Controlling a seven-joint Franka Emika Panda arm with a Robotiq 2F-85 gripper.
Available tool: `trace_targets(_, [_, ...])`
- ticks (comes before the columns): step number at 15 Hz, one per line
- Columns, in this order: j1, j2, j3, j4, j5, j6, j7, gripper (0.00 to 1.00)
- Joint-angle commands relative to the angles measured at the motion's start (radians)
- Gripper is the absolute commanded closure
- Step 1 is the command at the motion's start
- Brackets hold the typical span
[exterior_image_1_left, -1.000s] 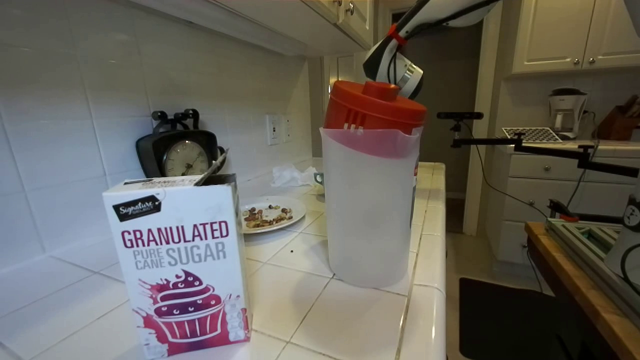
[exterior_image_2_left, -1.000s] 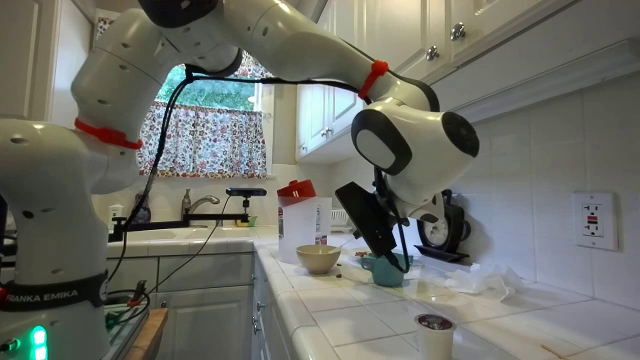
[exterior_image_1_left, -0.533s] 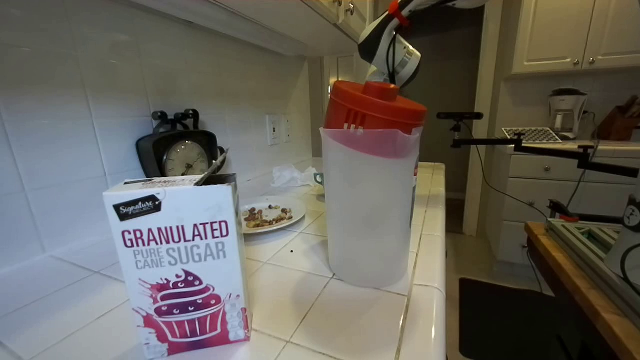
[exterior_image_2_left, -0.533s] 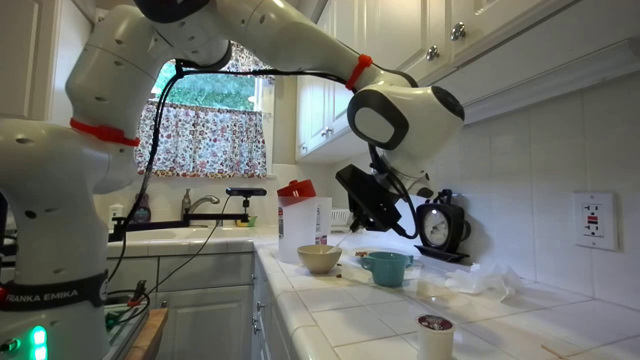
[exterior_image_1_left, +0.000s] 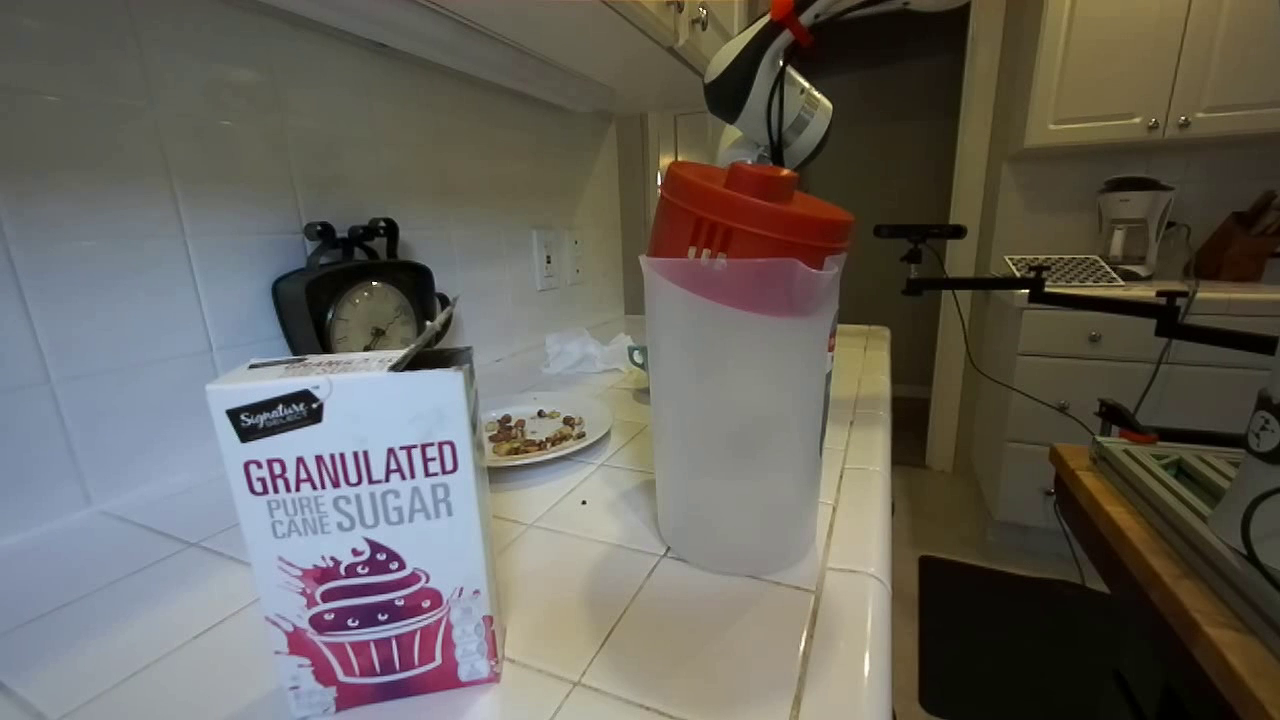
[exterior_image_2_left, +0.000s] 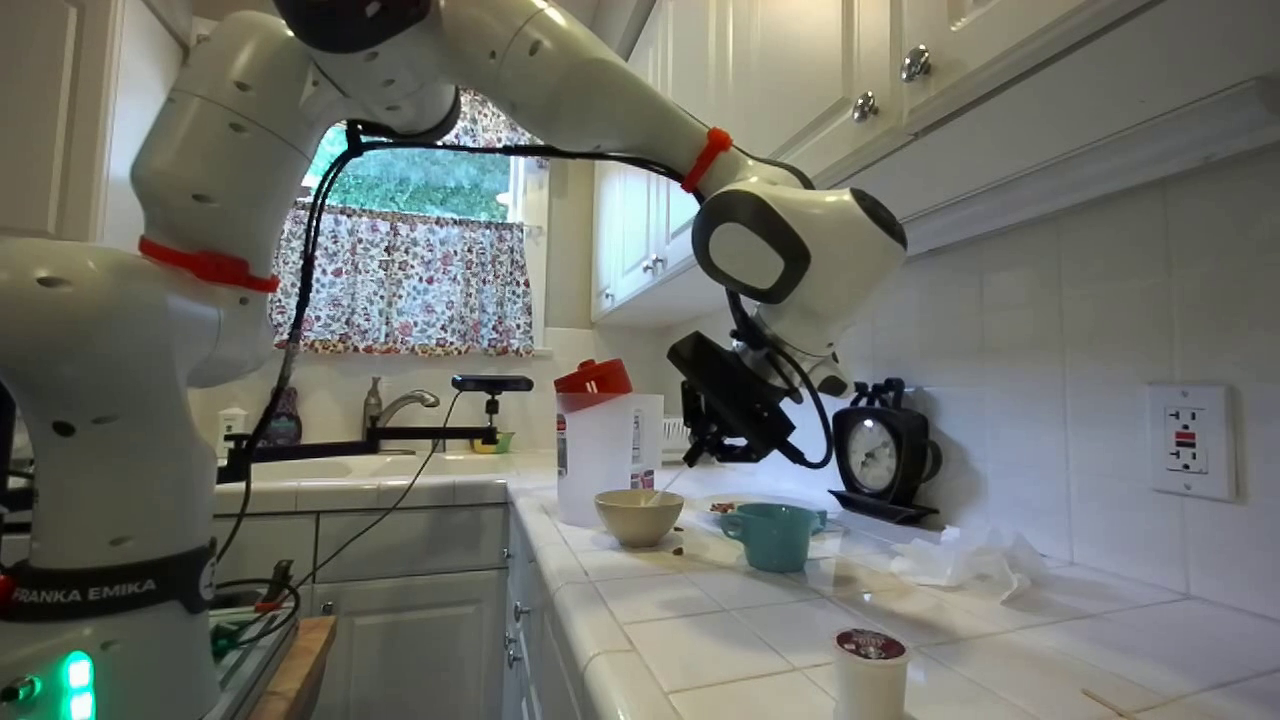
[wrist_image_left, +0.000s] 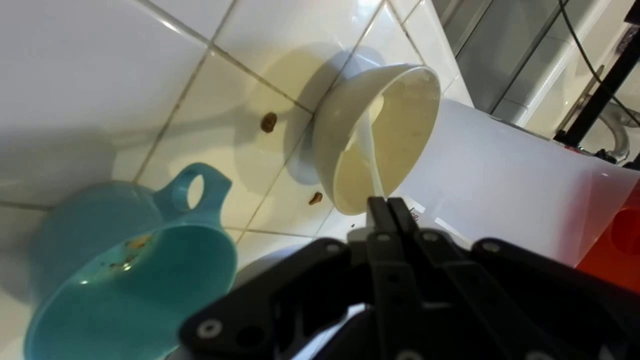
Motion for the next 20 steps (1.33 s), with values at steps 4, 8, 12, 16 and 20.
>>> trace_targets(4, [0.012,-0.012,0.028,-0.007,-0.056,0.002,0.014,0.72])
trace_targets(8, [0.007,-0.015,0.028,-0.002,-0.058,-0.002,0.017,0.49])
trace_targets(12, [-0.009,-0.028,0.019,-0.003,-0.034,0.004,0.019,0.21])
trace_targets(16, [-0.032,-0.061,-0.001,-0.035,0.032,0.091,0.043,0.0])
trace_targets(20, [-0.017,-0.099,-0.026,-0.08,-0.036,0.264,0.116,0.0])
